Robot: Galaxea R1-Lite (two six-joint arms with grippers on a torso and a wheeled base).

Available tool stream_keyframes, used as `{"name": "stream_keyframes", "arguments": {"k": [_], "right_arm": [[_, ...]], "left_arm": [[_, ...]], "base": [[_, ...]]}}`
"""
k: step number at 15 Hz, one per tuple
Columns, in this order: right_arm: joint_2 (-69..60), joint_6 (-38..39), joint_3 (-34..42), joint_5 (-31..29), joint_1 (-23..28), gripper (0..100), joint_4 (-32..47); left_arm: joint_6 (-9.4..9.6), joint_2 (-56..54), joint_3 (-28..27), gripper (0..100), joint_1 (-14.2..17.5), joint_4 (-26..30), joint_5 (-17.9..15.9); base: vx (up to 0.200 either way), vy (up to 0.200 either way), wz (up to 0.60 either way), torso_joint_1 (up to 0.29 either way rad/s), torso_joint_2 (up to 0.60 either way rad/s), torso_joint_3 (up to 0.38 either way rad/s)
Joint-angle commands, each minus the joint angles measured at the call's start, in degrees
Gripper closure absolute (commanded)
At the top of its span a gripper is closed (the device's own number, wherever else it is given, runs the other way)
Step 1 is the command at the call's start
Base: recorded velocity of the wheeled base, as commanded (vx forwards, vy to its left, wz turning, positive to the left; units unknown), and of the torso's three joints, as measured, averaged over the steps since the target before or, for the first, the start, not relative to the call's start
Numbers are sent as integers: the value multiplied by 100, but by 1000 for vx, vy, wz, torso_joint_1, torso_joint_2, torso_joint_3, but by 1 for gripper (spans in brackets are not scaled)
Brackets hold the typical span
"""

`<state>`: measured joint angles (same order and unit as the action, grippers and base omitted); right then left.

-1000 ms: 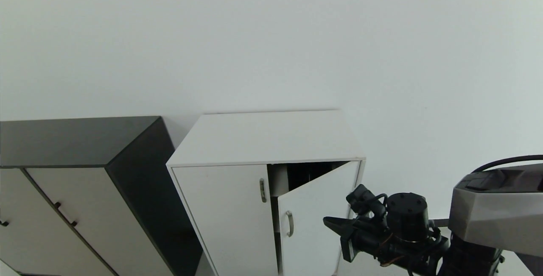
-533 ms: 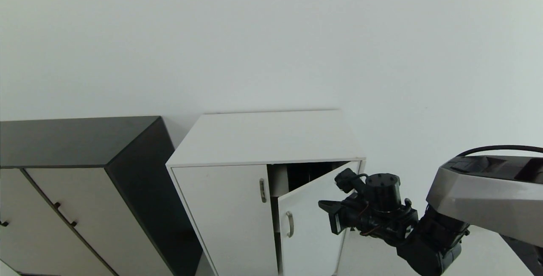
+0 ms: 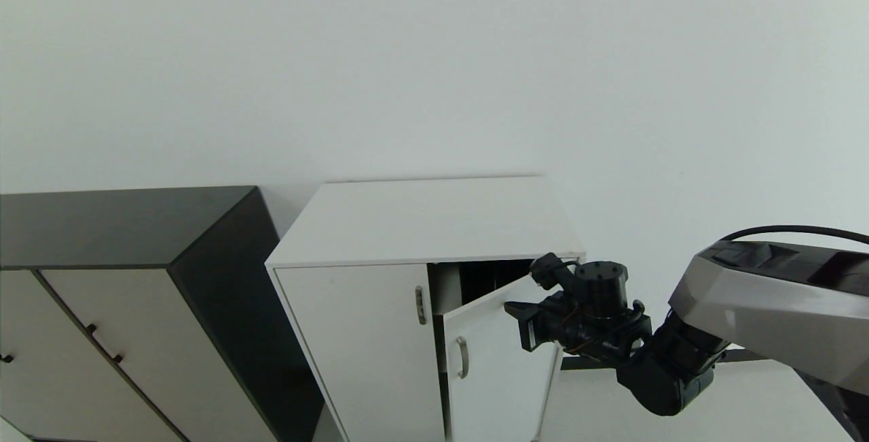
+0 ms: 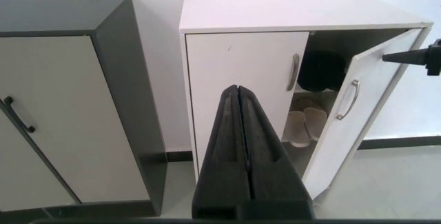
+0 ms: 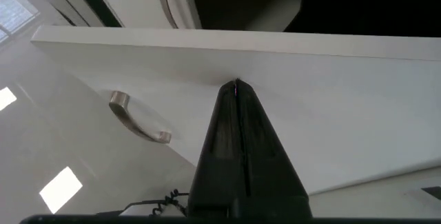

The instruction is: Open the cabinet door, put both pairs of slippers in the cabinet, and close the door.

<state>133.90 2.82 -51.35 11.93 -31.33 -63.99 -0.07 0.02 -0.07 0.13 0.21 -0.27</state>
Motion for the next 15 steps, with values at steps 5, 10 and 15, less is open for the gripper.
{"name": "stream_keyframes", "arguments": {"k": [5, 10, 15], "right_arm": [[268, 0, -719, -429, 110, 100, 484], [277, 202, -1237, -1018, 92, 100, 1020], [382, 202, -1510, -1317, 101, 100, 1108]], "left_arm": [[-1, -2, -1, 100, 4, -3, 0], [-1, -2, -1, 100, 4, -3, 0], [-1, -2, -1, 100, 4, 6, 0]], "base": [[0, 0, 0, 0, 0, 0], [0, 0, 0, 0, 0, 0], [0, 0, 0, 0, 0, 0]]}}
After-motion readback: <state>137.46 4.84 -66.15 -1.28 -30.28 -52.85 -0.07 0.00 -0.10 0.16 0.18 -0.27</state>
